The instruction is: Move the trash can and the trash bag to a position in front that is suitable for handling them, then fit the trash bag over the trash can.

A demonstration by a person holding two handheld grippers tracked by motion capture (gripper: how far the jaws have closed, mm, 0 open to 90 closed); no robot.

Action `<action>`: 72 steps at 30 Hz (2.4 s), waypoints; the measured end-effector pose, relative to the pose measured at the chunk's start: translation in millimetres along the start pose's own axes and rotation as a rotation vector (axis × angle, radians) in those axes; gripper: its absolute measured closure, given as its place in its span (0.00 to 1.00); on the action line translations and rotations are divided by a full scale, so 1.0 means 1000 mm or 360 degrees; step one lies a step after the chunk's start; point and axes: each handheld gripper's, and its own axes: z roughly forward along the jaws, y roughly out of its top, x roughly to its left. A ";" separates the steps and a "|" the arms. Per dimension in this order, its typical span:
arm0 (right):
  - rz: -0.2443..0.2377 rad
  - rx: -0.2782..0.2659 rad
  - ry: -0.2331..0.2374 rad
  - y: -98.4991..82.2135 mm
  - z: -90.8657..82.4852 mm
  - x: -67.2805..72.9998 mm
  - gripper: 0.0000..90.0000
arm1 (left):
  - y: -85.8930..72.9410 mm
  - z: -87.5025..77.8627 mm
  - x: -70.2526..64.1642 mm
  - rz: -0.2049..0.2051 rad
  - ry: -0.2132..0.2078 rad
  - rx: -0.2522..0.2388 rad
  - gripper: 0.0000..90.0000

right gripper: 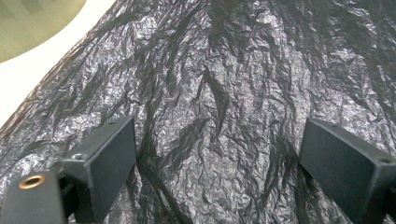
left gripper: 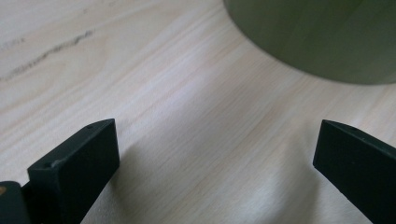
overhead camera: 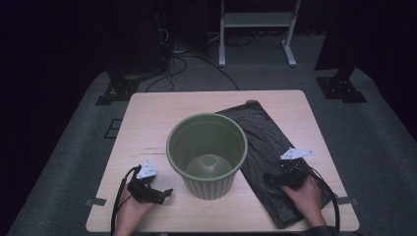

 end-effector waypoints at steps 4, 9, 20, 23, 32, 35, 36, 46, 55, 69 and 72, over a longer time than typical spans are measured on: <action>-0.0001 0.0000 0.0000 0.000 0.000 0.000 0.11 | 0.000 0.000 0.000 0.0002 0.0003 0.0001 0.00; -0.0001 -0.0001 0.0000 0.000 0.000 0.000 0.11 | 0.000 0.000 -0.001 0.0019 0.0013 0.0009 0.00; 0.0000 -0.0001 0.0000 0.000 0.000 0.000 0.11 | 0.000 0.000 -0.001 0.0019 0.0012 0.0009 0.00; 0.0010 -0.0014 -0.0008 0.000 -0.001 0.000 0.16 | 0.000 0.000 -0.001 0.0020 0.0013 0.0010 0.00; 0.0001 -0.0065 0.0002 -0.003 -0.006 -0.001 0.42 | 0.000 0.000 -0.001 0.0019 0.0012 0.0010 0.00; -0.0012 -0.0063 0.0003 -0.003 -0.006 -0.001 0.41 | 0.000 0.000 -0.001 0.0019 0.0011 0.0009 0.00; -0.0019 -0.0058 -0.0015 -0.003 -0.007 0.000 0.40 | 0.000 0.000 -0.001 0.0020 0.0011 0.0009 0.00; 0.0043 -0.0034 -0.0095 0.006 -0.024 -0.011 0.31 | 0.000 0.000 -0.001 0.0022 0.0009 0.0010 0.00; 0.0141 -0.0029 -0.0149 0.010 -0.031 -0.039 0.30 | 0.000 0.000 -0.001 0.0021 0.0009 0.0009 0.00; 0.0229 0.0075 -0.0123 0.006 -0.017 -0.065 0.24 | 0.000 0.001 -0.001 0.0022 0.0009 0.0009 0.00; 0.0234 0.0102 -0.0094 0.005 -0.014 -0.065 0.23 | 0.000 0.000 -0.001 0.0022 0.0009 0.0009 0.00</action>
